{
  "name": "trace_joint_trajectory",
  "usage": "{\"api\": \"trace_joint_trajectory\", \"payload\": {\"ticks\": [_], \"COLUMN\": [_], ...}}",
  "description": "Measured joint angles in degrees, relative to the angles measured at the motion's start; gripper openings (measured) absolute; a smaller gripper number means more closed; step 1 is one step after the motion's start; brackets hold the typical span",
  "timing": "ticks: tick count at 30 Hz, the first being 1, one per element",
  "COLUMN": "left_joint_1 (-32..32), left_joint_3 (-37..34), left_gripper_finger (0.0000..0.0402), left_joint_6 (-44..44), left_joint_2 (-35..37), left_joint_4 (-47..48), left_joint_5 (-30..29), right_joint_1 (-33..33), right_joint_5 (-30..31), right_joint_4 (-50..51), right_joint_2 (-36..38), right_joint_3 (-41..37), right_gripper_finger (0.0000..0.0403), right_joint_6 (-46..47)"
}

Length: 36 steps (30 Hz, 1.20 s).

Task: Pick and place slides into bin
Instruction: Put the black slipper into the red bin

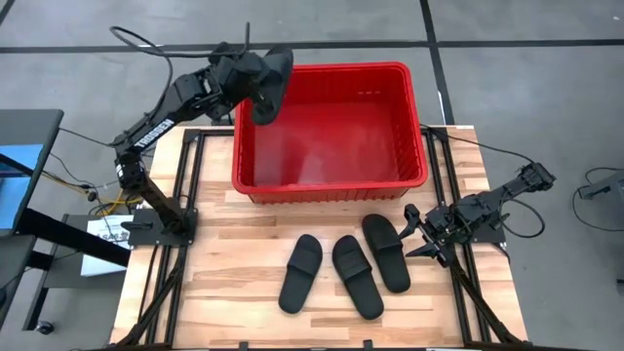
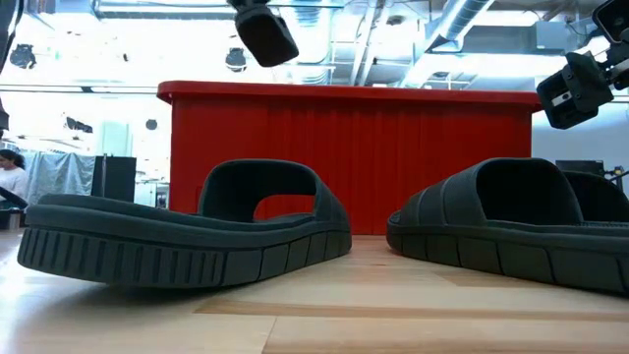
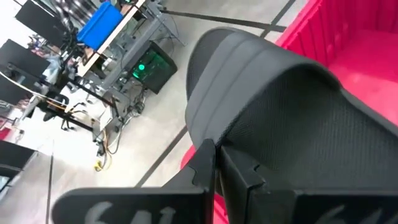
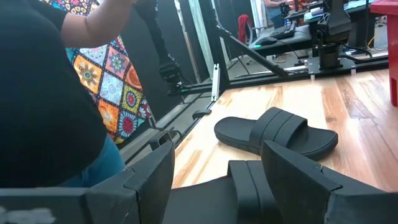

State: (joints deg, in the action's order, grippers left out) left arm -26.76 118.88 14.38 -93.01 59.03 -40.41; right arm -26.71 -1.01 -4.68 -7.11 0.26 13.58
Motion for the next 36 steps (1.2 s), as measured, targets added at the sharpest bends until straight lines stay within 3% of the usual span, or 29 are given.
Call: {"api": "trace_joint_trajectory", "payload": {"ticks": [14, 26, 36], "left_joint_1": [-1.28, -2.84, -3.85], "left_joint_3": [-0.05, -0.08, -7.60], "left_gripper_finger": [0.0000, 0.0000, 0.0000], "left_joint_6": [0.54, -2.74, -4.34], "left_joint_2": [-9.37, -15.17, -15.40], "left_joint_4": [0.97, 13.24, 11.49], "left_joint_5": [3.60, 7.10, 7.77], "right_joint_1": [0.21, 0.21, 0.21], "right_joint_5": [-0.01, -0.01, -0.03], "right_joint_4": [0.04, 0.02, 0.03], "right_joint_2": [0.01, 0.02, 0.00], "right_joint_3": [0.01, 0.01, 0.00], "right_gripper_finger": [0.0233, 0.0233, 0.0233], "right_joint_6": [-0.02, -0.02, -0.02]}}
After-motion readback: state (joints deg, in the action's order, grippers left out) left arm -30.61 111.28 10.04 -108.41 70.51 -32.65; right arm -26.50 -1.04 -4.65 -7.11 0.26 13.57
